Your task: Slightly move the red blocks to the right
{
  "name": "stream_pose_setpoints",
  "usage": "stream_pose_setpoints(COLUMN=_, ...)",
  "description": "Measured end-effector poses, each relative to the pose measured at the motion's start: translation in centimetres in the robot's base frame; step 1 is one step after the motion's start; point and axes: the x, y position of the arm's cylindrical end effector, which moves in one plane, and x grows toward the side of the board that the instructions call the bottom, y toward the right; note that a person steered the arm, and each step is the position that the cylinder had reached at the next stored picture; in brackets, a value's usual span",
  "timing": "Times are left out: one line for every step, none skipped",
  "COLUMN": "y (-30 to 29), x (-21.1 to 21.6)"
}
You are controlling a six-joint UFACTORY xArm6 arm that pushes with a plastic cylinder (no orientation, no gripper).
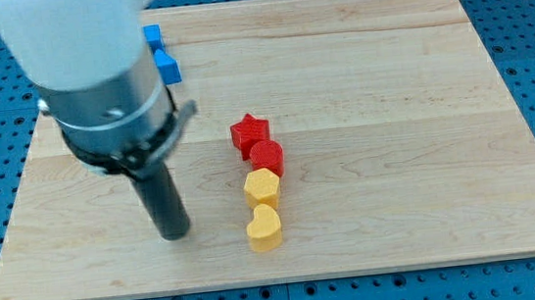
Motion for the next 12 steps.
stream_pose_setpoints(y=0.0, x=0.0)
stream_pose_setpoints(y=0.0, x=0.0)
stream_pose_setpoints(y=-0.3, x=-2.1)
stream_pose_setpoints(y=-0.4, x=-3.3)
stream_pose_setpoints(y=-0.4, x=-4.0)
stream_pose_setpoints(y=-0.4, x=-4.0)
stream_pose_setpoints(y=-0.4, x=-4.0)
stream_pose_setpoints(y=-0.4, x=-4.9)
stream_pose_setpoints(y=0.2, x=-5.4)
stream_pose_setpoints(y=3.0, x=-5.4)
stream_pose_setpoints(y=4.7, x=-5.7)
stream_pose_setpoints(y=5.8, x=-7.9)
